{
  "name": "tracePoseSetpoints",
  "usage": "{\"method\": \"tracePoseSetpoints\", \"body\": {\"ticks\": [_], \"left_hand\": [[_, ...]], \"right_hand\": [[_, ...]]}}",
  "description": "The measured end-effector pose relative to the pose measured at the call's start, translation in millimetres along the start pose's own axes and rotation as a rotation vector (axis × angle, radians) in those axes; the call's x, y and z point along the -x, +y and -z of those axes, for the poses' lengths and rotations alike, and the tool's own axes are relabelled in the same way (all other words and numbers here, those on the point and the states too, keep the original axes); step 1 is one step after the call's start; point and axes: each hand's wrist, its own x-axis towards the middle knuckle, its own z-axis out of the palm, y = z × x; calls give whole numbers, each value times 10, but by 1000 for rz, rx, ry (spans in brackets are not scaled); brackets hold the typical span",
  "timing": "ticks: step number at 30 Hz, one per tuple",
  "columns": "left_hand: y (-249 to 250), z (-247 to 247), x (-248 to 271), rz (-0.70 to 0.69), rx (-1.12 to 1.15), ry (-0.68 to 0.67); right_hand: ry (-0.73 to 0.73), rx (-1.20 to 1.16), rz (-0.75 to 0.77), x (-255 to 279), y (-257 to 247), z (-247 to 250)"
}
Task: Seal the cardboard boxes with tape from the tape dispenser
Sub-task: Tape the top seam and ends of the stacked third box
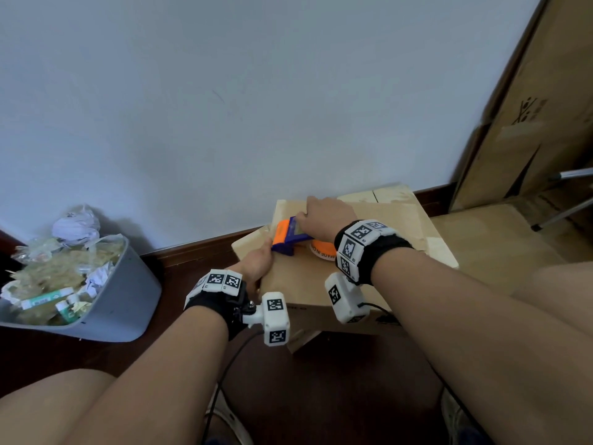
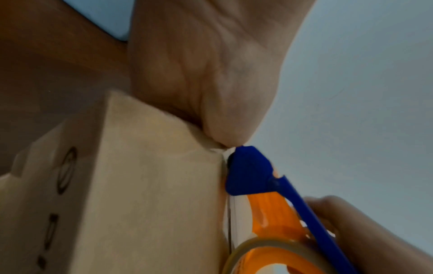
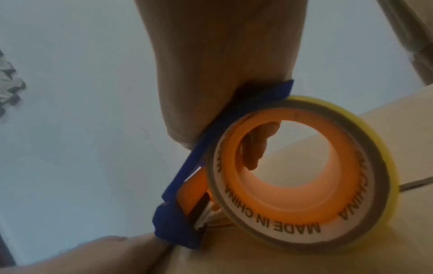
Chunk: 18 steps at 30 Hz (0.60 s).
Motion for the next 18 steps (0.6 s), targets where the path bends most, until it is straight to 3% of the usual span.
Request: {"method": "tracePoseSetpoints", "body": {"ticks": [6,9,15,18], "left_hand": [[-1,-9,41,70,164,-51],[92,-24,192,53,227,27],[-56,24,291,-12,30,64],[-173,48,305,80,-36,93]], "right_hand": [[-19,-99,122,36,42,99],[8,-99,139,123,95,194],[189,-316,-82,209,712,357],[74,-222,-302,305,1191,171]]}}
